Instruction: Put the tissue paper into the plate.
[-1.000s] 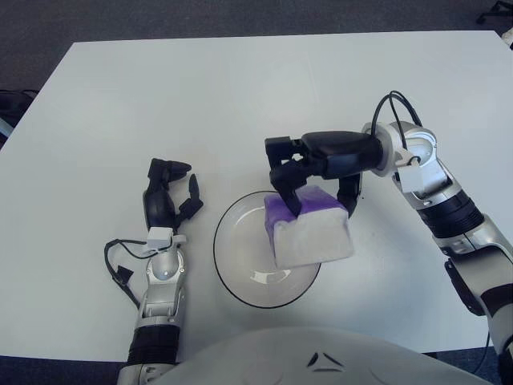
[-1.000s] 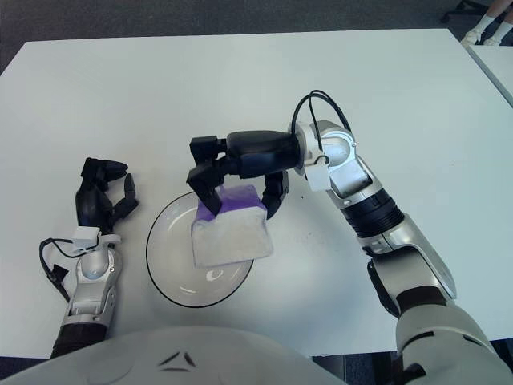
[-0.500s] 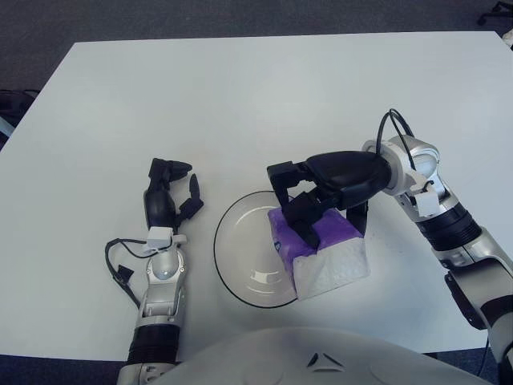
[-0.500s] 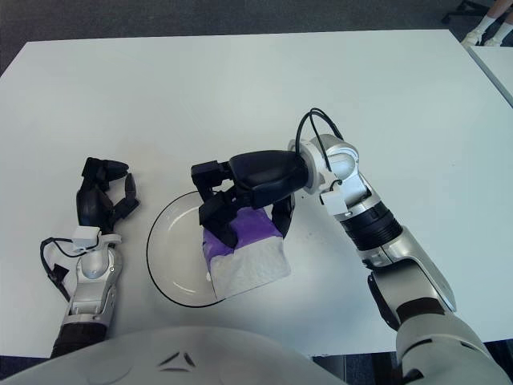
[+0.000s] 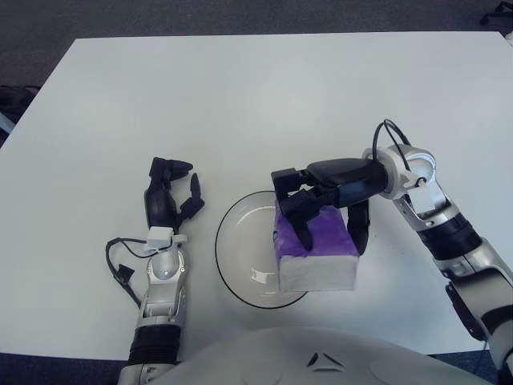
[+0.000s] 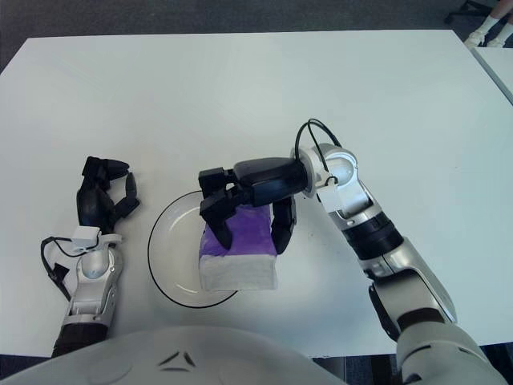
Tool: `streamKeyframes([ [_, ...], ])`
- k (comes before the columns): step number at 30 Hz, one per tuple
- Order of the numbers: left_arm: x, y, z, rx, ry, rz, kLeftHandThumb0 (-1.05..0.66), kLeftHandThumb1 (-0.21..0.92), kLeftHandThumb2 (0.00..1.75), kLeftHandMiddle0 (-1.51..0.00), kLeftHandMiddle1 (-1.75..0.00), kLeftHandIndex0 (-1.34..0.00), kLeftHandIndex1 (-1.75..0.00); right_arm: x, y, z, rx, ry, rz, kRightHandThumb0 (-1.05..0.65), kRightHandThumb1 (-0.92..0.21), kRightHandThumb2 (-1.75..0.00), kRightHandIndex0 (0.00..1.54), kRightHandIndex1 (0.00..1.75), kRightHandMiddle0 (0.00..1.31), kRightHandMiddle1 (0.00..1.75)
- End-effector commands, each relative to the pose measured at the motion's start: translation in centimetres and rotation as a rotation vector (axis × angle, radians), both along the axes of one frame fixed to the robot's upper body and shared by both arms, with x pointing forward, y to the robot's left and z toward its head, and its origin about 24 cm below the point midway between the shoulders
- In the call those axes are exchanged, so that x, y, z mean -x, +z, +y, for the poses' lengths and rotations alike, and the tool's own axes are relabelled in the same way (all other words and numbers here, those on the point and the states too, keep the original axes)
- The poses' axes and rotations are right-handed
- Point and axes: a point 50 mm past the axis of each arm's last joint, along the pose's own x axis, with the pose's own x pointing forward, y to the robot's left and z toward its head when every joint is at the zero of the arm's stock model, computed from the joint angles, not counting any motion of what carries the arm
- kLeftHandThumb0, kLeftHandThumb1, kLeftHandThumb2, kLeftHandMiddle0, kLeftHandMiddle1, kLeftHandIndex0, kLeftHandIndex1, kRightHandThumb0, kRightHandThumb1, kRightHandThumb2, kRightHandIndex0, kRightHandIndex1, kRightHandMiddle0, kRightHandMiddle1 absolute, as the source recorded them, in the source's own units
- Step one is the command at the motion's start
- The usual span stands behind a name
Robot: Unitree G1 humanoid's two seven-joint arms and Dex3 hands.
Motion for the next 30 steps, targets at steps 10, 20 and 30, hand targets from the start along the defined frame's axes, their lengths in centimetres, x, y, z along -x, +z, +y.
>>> streamKeyframes([
  [10, 2.52, -4.70, 0.14, 0.000, 0.000, 0.234, -0.38, 0.67, 0.88, -0.60, -1.69, -0.34, -1.75, 0.18, 0.89, 0.48, -0.045, 0.014, -0.101, -1.03, -0.92, -1.01, 0.00, 0.00, 0.00, 0.01],
  [20, 2.52, -4.70, 0.03, 0.001, 0.011, 0.263, -0.39, 0.67, 0.88, -0.56, -1.68, -0.34, -1.75, -0.02, 0.49, 0.54, -0.021, 0.011, -0.048, -1.05, -0.92, -0.90, 0.00, 0.00, 0.00, 0.00],
  [30, 2.50, -5.01, 0.00, 0.020, 0.034, 0.278, -0.38, 0.71, 0.82, -0.50, -1.64, -0.32, -1.75, -0.22, 0.23, 0.55, -0.021, -0.004, -0.022, -1.05, -0.92, -0.86, 0.00, 0.00, 0.00, 0.00],
])
